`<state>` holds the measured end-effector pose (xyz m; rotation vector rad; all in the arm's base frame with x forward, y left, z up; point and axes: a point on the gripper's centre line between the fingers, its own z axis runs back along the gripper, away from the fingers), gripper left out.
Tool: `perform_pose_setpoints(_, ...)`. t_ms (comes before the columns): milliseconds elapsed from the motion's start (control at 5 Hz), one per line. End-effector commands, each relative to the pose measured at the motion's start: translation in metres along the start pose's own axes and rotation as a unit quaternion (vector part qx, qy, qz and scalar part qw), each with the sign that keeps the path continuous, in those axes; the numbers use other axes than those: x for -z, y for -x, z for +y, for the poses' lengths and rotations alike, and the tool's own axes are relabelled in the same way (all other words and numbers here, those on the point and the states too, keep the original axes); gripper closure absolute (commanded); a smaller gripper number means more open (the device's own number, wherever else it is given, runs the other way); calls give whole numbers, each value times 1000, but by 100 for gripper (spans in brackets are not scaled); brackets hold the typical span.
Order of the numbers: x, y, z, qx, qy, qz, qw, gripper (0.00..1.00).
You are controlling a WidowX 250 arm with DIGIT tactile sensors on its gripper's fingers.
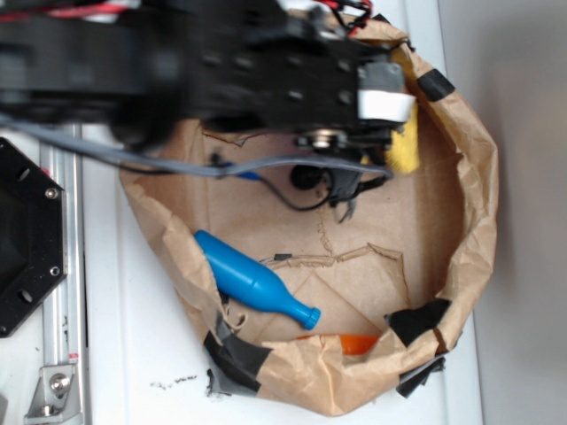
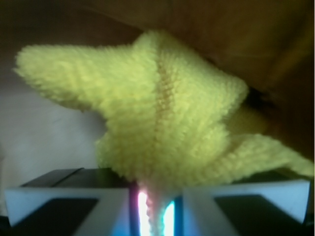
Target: Grab the yellow cloth.
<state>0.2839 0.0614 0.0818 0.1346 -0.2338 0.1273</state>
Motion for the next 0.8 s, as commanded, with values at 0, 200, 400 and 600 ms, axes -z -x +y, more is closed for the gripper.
perform_pose_setpoints(0,-50,5,-34,128,83,43,987,100)
perform_pose_setpoints(200,-51,8,-40,163,61,75,982,100)
perform_pose_setpoints(400,-51,6,-29,162,50,72,983,100)
perform_pose_setpoints(600,-50,5,-19,134,34,64,988,100)
